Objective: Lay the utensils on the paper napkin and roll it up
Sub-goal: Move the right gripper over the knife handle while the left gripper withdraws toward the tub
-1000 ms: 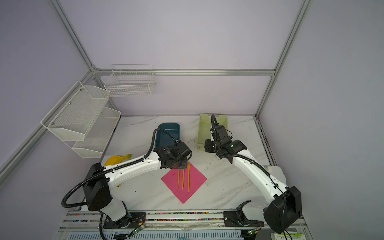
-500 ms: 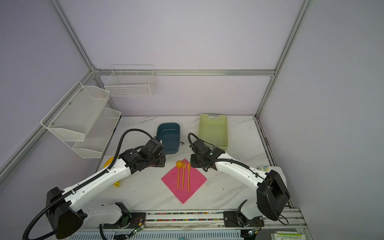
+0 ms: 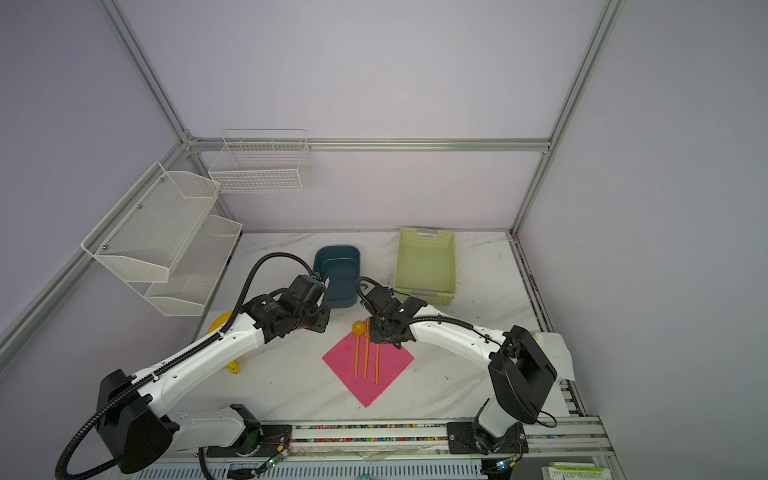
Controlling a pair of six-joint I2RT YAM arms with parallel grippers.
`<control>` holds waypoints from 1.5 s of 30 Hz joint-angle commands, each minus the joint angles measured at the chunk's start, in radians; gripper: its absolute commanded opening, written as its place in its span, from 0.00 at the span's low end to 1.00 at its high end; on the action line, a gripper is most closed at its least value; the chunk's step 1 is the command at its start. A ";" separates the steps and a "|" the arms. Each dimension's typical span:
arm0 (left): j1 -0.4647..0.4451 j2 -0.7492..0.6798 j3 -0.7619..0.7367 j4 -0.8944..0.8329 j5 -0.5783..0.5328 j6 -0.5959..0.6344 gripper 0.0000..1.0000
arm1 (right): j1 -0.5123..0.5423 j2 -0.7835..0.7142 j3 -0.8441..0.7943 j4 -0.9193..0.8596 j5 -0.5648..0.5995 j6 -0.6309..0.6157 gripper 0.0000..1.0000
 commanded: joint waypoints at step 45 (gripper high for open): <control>0.368 -0.083 -0.051 0.188 0.304 0.073 0.38 | 0.089 0.254 0.031 0.008 0.036 0.160 0.17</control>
